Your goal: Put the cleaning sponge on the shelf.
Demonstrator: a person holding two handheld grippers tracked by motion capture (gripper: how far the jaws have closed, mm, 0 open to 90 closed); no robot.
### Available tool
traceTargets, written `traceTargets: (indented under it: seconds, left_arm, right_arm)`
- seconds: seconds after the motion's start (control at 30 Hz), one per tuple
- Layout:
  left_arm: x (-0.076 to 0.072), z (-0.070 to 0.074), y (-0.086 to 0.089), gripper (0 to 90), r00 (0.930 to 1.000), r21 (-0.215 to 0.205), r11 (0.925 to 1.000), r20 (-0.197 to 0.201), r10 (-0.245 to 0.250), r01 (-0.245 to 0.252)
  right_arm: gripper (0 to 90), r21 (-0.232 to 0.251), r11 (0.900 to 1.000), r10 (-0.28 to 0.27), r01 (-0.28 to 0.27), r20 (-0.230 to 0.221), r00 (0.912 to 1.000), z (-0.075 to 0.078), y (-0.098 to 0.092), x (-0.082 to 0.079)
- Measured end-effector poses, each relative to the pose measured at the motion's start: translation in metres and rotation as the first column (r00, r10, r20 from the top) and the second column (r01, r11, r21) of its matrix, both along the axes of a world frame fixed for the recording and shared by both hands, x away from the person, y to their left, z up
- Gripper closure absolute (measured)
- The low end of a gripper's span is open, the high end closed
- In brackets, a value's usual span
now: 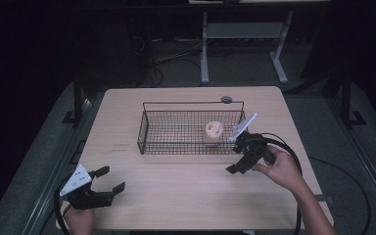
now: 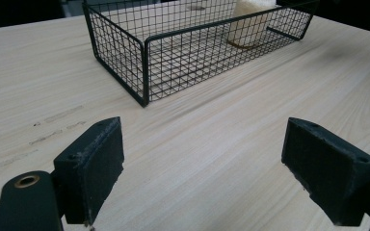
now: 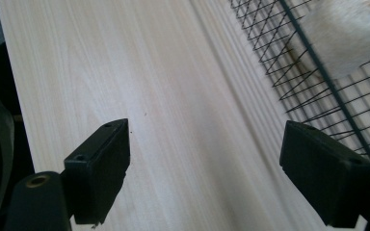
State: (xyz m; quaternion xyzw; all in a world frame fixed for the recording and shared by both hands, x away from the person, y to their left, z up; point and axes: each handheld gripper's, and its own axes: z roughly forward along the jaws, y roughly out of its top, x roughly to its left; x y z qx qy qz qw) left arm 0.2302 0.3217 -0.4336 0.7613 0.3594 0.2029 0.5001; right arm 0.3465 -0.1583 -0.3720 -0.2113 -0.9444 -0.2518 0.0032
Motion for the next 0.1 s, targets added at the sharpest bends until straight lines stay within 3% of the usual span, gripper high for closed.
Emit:
traceTargets:
  seconds: [0.1]
  left_arm:
    - [0.0007,-0.0003,0.0003,13.7,1.0000,0.004,1.0000,-0.002,0.000,0.000]
  right_arm:
    - [17.8,-0.004,1.000,0.001,-0.001,-0.002,1.0000,-0.0040,-0.0004,-0.0040]
